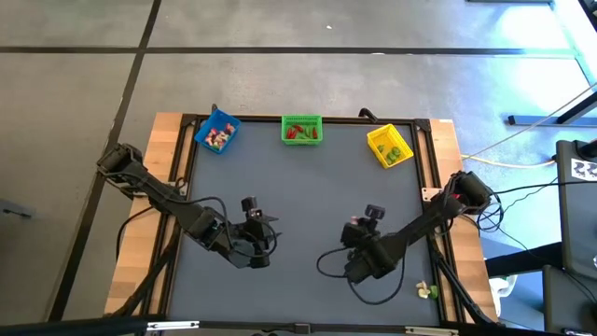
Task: Sort produce into baskets
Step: Put the red mushroom into the blue bin
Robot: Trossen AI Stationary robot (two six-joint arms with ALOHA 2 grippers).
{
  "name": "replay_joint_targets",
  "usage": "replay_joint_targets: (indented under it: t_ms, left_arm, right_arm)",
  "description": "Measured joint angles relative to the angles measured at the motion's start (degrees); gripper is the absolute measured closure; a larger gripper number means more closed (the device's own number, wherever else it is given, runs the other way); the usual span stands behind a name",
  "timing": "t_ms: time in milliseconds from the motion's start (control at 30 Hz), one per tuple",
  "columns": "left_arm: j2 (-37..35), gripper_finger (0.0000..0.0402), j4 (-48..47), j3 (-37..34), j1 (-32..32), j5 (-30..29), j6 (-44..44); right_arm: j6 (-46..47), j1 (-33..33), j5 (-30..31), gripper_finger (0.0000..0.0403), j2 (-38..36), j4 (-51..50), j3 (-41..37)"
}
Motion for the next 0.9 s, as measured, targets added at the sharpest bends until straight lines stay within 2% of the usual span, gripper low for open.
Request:
replay_joint_targets:
  t_ms: [133, 300, 667, 900]
  left_arm:
    - [0.00, 0.0224, 2.30, -0.02, 0.00, 0.00, 0.89]
    - [0.00, 0.0224, 5.38, -0.02, 0.51, 1.20, 0.92]
    - [0.55, 0.0224, 12.26, -0.02, 1.29, 7.93, 2.01]
    - [3.74, 0.0224, 18.73, -0.02, 2.19, 8.22, 0.55]
  right_arm:
    - [-4.60, -0.02, 5.89, 0.0335, -0.02, 7.61, 0.59]
    - [-15.34, -0.02, 10.10, 0.0335, -0.02, 19.77, 0.59]
    - [-38.58, -0.07, 13.91, 0.0335, -0.02, 44.86, 0.59]
    - [-51.76, -0.07, 18.66, 0.0335, -0.02, 56.09, 0.66]
